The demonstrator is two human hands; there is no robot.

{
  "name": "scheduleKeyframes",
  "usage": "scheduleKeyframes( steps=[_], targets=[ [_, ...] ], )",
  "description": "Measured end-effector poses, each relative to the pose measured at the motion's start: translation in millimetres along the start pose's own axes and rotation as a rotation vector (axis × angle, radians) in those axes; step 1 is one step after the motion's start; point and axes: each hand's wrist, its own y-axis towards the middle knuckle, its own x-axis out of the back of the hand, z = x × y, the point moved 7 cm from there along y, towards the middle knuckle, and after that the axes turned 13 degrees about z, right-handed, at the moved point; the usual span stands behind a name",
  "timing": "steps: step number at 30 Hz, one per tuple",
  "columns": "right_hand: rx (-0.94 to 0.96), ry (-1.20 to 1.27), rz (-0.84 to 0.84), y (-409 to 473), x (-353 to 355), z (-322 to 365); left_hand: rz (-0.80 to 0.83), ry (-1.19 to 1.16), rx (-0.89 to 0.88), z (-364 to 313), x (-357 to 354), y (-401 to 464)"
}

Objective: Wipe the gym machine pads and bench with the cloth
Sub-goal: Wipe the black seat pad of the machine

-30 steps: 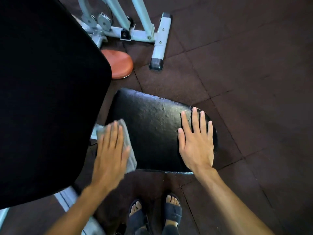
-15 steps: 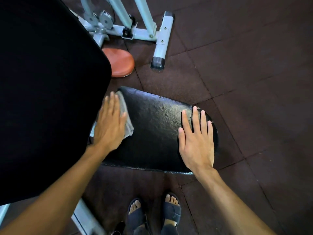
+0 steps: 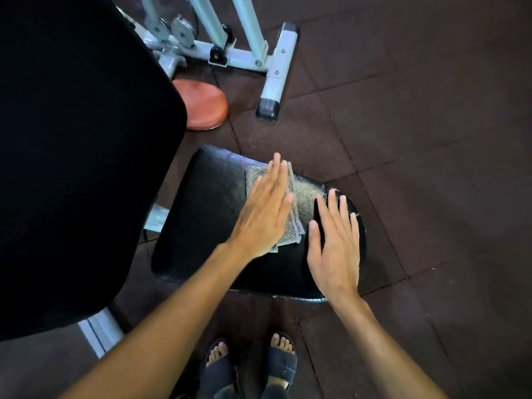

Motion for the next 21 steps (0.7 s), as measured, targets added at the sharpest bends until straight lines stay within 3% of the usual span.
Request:
scheduleKeyframes(
  steps=[2, 4, 7, 11, 14, 18, 21],
  targets=[
    [-0.003, 0.112, -0.002, -0.6, 3.2, 4.8, -0.081, -0.062, -0.027, 14.9, 16.6, -16.2],
    [0.009, 0.136, 0.009, 3.9, 6.9, 20.7, -0.181, 0.033, 0.101, 53.2, 26.9, -43.3],
    [0.071, 0.000, 0.012, 23.8, 4.0, 66.1, -0.171, 0.189, 0.288, 92.3, 25.3, -71.0],
    [0.057, -0.166, 0.088, 49.6, -36.0, 106.3, -0.187, 0.261, 0.301, 91.1, 21.8, -73.4],
    [0.046, -0.252, 0.116, 30.0, -53.3, 95.2, -0.177, 0.261, 0.291, 93.2, 21.3, -74.2],
    [0.207, -0.363, 0.203, -26.7, -41.1, 58.5, -0.186, 0.256, 0.273, 92.1, 21.8, -75.5],
    [0.153, -0.379, 0.207, -32.8, -12.7, 11.8, -0.179, 0.288, 0.304, 91.5, 20.6, -74.0]
  ],
)
